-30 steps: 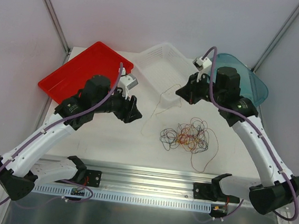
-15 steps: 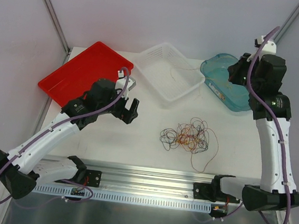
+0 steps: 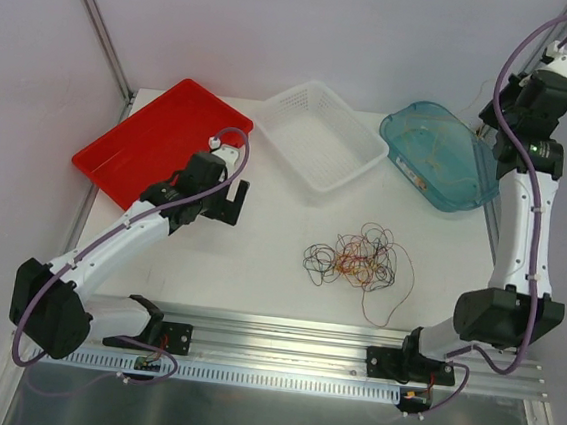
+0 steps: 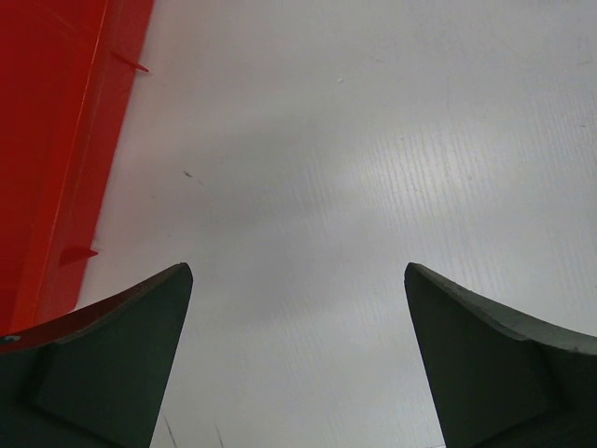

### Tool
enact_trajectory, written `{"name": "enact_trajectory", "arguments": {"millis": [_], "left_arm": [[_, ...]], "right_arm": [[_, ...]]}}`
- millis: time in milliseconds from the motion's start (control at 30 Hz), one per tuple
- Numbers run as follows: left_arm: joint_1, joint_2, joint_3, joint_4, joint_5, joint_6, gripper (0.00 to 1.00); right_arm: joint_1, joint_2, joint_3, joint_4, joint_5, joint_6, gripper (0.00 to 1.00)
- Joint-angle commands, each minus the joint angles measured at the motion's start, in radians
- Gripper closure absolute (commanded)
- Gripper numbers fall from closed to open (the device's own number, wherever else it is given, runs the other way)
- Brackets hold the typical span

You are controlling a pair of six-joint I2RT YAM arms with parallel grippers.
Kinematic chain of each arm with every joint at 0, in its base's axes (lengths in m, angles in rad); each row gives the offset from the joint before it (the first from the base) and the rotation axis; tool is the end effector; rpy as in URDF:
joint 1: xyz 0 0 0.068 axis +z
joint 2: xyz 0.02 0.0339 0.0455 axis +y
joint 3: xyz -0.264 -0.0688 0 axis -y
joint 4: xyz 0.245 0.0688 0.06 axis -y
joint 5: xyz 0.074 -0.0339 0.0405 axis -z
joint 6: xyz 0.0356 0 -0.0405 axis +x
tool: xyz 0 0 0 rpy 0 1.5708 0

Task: Untangle the cables
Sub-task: Untie the cable, then place the cable in the bin.

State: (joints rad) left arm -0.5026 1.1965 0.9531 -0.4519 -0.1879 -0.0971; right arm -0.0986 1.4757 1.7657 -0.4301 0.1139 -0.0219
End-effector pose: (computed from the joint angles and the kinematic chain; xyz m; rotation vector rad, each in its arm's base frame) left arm 0.2305 -0.1191 0.2886 0.3561 2.2255 -0.1086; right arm 0.3189 -0.0356 0.4886 0.1503 1.7069 -0.1869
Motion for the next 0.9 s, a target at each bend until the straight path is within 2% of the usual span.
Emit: {"name": "enact_trajectory", "arguments": {"millis": [0,133,300,400,533,567,700,733,833,867], "left_arm": [[0.006,-0.006,-0.004,0.025,-0.061,-0.015,0.01],[0.006,0.011,-0.008,0.025,-0.081,-0.013,0.01],[0.007,0.043,-0.007,0.025,-0.065,-0.016,0.01],[0.007,0.060,-0.004,0.025,-0.065,-0.015,0.01],[0.007,0.069,-0.002,0.025,-0.070,-0.012,0.01],[0.006,0.071,-0.004,0.025,-0.065,-0.012,0.01],[0.006,0.069,-0.002,0.025,-0.047,-0.016,0.01],[0.006,0.069,-0.001,0.025,-0.045,-0.016,0.01],[0.006,0.069,-0.001,0.027,-0.036,-0.018,0.01],[0.006,0.068,-0.001,0.025,-0.036,-0.021,0.01]], "right_arm": [[-0.041,0.079,0.102,0.120,0.020,0.046,0.99],[-0.065,0.236,0.173,0.187,0.010,0.082,0.99],[-0.085,0.376,0.160,0.307,-0.028,0.169,0.99],[-0.102,0.425,0.085,0.376,-0.052,0.261,0.99],[-0.134,0.400,-0.110,0.508,-0.062,0.361,0.99],[-0.156,0.390,-0.186,0.522,-0.071,0.375,0.99],[-0.211,0.365,-0.311,0.544,-0.101,0.418,0.99],[-0.219,0.374,-0.311,0.522,-0.105,0.418,0.98],[-0.237,0.423,-0.261,0.403,-0.140,0.392,0.84],[-0.242,0.431,-0.252,0.383,-0.137,0.383,0.69]]}}
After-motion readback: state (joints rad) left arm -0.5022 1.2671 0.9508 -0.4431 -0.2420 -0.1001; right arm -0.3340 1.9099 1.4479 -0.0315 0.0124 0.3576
